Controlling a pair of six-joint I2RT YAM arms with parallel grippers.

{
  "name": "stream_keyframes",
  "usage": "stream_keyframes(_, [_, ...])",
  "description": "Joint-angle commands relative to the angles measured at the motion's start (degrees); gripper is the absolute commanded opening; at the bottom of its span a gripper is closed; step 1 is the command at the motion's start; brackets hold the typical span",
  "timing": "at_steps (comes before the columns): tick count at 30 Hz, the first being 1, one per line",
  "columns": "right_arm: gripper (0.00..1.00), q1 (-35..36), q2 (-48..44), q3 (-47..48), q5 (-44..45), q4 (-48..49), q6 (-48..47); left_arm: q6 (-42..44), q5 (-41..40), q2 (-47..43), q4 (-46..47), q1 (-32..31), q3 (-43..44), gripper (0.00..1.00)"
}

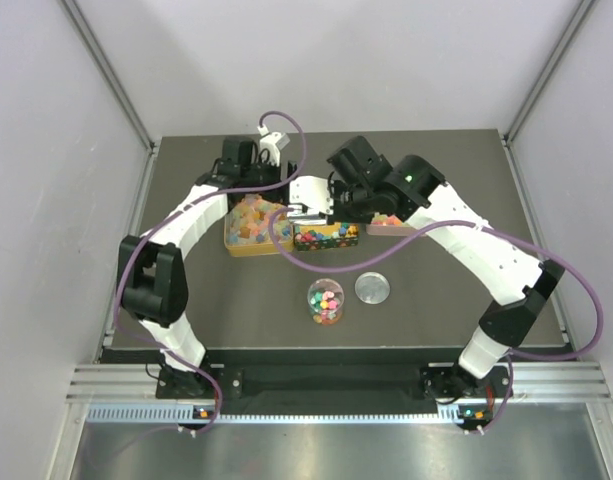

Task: Pack the candies
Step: Scoop the fake candies from the storage box.

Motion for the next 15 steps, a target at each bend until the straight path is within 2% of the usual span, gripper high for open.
stream_keyframes(1, [0.0,0.69,0.34,4.73,-4.68,-0.29,-0.03,1.01,-0.46,0.66,0.94,-0.28,4.36,0.82])
stream_keyframes(8, [0.0,-0.27,0.08,0.17,-0.55,0.33,-0.91,4.95,-7.4,-1.09,-2.75,0.34,5.24,0.82])
stream_keyframes(15, [0.0,-4.05,-0.02,-6.43,0.59,0.59,-0.91,6.46,-8.02,-7.05,-4.6,3.76,4.54,0.82])
